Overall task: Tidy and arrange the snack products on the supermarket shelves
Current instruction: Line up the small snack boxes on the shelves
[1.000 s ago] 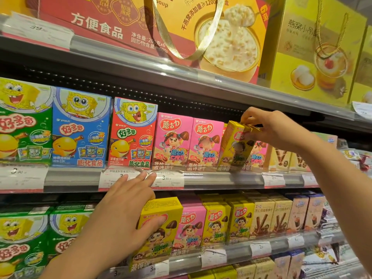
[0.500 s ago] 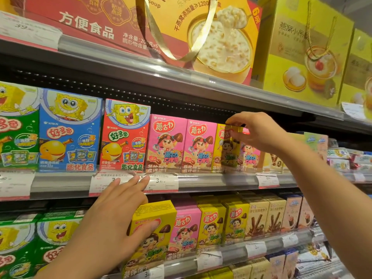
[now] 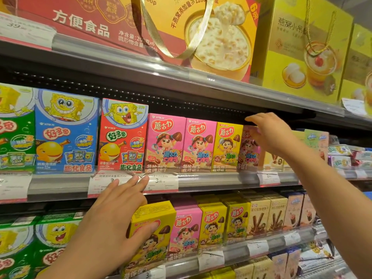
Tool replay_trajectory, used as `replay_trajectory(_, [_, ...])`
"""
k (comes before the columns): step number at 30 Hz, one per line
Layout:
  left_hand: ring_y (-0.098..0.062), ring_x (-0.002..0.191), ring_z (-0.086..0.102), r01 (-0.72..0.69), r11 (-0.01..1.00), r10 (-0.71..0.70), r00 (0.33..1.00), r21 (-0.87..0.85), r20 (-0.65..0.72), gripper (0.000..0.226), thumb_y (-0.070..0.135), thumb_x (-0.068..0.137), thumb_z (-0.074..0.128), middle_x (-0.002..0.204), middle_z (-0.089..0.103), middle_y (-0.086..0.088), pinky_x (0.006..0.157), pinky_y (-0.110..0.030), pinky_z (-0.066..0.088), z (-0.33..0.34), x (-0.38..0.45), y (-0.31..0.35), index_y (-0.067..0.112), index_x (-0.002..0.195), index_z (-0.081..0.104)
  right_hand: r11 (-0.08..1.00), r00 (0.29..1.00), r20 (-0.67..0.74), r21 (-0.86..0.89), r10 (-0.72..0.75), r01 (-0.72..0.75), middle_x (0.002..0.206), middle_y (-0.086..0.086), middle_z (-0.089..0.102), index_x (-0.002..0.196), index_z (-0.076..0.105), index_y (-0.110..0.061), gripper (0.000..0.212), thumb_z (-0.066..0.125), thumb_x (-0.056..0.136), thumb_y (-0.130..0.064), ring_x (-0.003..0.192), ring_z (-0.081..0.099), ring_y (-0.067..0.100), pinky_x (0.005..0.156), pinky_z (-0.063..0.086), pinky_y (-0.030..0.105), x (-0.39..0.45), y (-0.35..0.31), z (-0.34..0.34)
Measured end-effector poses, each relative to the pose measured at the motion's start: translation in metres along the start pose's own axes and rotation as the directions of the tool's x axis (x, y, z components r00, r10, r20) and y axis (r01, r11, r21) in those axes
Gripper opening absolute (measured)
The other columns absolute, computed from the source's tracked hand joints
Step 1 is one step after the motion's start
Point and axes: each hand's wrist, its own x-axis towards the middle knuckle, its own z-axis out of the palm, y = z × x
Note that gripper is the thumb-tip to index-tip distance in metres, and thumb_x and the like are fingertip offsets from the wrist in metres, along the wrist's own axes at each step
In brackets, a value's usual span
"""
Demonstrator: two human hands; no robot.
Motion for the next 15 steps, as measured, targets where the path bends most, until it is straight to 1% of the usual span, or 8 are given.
replay_trajectory(3, [-0.005, 0.145, 0.035, 0.000, 1.000, 0.000, 1.000, -0.006, 0.000, 0.040, 0.080, 0.089, 0.038, 0.155, 0.041, 0.019, 0.119, -0.032, 0.016, 0.001, 0.000, 0.000, 0.045, 0.099, 0.054, 1.000, 0.995, 0.094, -0.013, 0.009, -0.008, 0.151, 0.004, 0.049, 0.151, 0.043, -0.021, 0.059, 0.064, 0.096, -0.023, 0.142, 0.037, 0.029, 0.111, 0.040, 0.049, -0.003, 0.000, 0.007])
replay_trajectory(5, [-0.006, 0.145, 0.035, 0.001, 1.000, -0.001, 1.000, -0.010, -0.001, 0.041, 0.080, 0.089, 0.038, 0.155, 0.041, 0.019, 0.118, -0.033, 0.017, 0.001, 0.000, 0.000, 0.044, 0.099, 0.054, 1.000, 0.996, 0.083, 0.003, 0.009, -0.010, 0.144, 0.004, 0.054, 0.147, 0.046, -0.021, 0.060, 0.070, 0.092, -0.024, 0.135, 0.044, 0.029, 0.105, 0.044, 0.048, -0.006, -0.001, 0.007])
replay_trajectory(6, [-0.007, 0.145, 0.036, 0.001, 1.000, -0.001, 1.000, -0.013, -0.006, 0.041, 0.080, 0.089, 0.038, 0.155, 0.042, 0.018, 0.118, -0.034, 0.018, 0.000, 0.000, 0.000, 0.044, 0.099, 0.054, 1.000, 0.997, 0.071, 0.008, 0.007, -0.007, 0.137, 0.004, 0.060, 0.144, 0.048, -0.022, 0.059, 0.072, 0.090, -0.025, 0.128, 0.049, 0.028, 0.098, 0.049, 0.046, -0.006, -0.002, 0.006])
replay_trajectory(8, [-0.009, 0.144, 0.039, -0.003, 1.000, 0.003, 1.000, -0.016, -0.012, 0.041, 0.079, 0.089, 0.038, 0.154, 0.045, 0.016, 0.116, -0.036, 0.021, -0.002, 0.000, 0.001, 0.043, 0.100, 0.055, 1.000, 0.997, 0.071, 0.019, 0.013, -0.014, 0.113, 0.001, 0.066, 0.137, 0.051, -0.023, 0.055, 0.076, 0.087, -0.028, 0.104, 0.059, 0.024, 0.076, 0.052, 0.039, -0.007, -0.002, -0.001])
replay_trajectory(9, [-0.009, 0.144, 0.039, -0.002, 1.000, 0.001, 1.000, -0.014, -0.011, 0.041, 0.079, 0.089, 0.037, 0.153, 0.045, 0.016, 0.116, -0.036, 0.021, -0.003, 0.000, 0.002, 0.044, 0.100, 0.055, 1.000, 0.997, 0.079, 0.015, 0.024, -0.025, 0.102, -0.001, 0.065, 0.134, 0.051, -0.023, 0.054, 0.077, 0.087, -0.029, 0.091, 0.059, 0.022, 0.066, 0.049, 0.035, -0.006, -0.002, -0.005])
replay_trajectory(10, [-0.008, 0.144, 0.038, 0.003, 1.000, -0.003, 1.000, -0.012, -0.009, 0.041, 0.080, 0.089, 0.037, 0.154, 0.044, 0.017, 0.116, -0.036, 0.019, -0.003, 0.000, 0.002, 0.044, 0.100, 0.055, 0.999, 0.996, 0.087, 0.000, 0.035, -0.035, 0.094, -0.003, 0.062, 0.133, 0.051, -0.023, 0.054, 0.077, 0.087, -0.031, 0.083, 0.057, 0.021, 0.060, 0.044, 0.032, -0.005, -0.002, -0.009])
replay_trajectory(12, [-0.006, 0.146, 0.034, 0.009, 1.000, -0.009, 1.000, -0.017, -0.005, 0.042, 0.080, 0.089, 0.036, 0.155, 0.042, 0.018, 0.118, -0.035, 0.016, -0.003, -0.001, 0.003, 0.044, 0.100, 0.055, 0.999, 0.996, 0.085, -0.042, 0.034, -0.031, 0.094, -0.001, 0.062, 0.134, 0.050, -0.023, 0.057, 0.079, 0.086, -0.033, 0.081, 0.054, 0.022, 0.058, 0.038, 0.031, -0.005, 0.000, -0.017])
replay_trajectory(15, [-0.004, 0.147, 0.031, 0.020, 0.999, -0.021, 1.000, -0.029, -0.005, 0.044, 0.080, 0.089, 0.036, 0.156, 0.040, 0.019, 0.120, -0.033, 0.013, -0.001, -0.001, 0.002, 0.043, 0.100, 0.056, 0.997, 0.997, 0.078, -0.074, -0.012, 0.018, 0.105, 0.002, 0.068, 0.133, 0.055, -0.024, 0.061, 0.083, 0.081, -0.035, 0.084, 0.053, 0.021, 0.064, 0.044, 0.033, -0.007, 0.005, -0.027])
